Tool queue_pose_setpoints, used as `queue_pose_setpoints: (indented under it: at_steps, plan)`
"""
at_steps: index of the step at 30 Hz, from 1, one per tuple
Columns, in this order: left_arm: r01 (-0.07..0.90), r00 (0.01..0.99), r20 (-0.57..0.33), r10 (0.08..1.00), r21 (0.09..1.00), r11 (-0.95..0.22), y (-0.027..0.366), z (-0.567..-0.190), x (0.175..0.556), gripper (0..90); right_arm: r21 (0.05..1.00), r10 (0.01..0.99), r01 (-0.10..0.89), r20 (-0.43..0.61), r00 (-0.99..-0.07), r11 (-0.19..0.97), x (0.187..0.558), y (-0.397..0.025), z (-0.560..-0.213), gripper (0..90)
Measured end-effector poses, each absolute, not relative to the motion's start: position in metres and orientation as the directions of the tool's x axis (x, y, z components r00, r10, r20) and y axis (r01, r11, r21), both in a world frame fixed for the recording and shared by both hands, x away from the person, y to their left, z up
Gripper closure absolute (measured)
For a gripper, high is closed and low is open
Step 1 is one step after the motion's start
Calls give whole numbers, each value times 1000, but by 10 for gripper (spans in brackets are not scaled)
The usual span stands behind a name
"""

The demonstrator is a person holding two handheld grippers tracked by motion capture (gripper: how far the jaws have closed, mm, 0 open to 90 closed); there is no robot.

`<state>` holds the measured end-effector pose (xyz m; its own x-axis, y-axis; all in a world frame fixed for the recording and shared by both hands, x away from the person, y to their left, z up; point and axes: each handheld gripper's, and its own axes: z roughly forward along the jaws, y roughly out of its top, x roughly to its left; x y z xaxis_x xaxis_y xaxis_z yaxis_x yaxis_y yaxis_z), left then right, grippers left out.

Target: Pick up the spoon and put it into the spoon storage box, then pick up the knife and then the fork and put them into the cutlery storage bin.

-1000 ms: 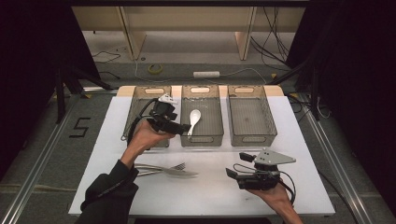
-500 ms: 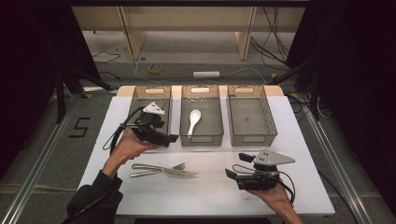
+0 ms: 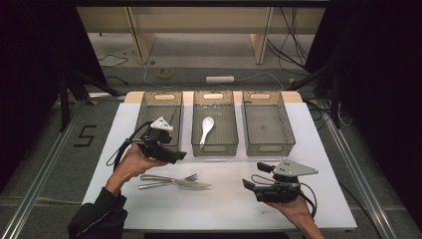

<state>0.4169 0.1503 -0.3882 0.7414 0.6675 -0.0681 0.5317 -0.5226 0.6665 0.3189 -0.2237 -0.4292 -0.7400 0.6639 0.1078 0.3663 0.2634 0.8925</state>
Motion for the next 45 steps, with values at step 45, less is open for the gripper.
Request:
queue_pose_setpoints:
  at_steps: [45]
  plan:
    - [583,780,-18,626,384,-716,161,-442,415,223,884,659,371,102,-745,283,318,-222,-431,235]
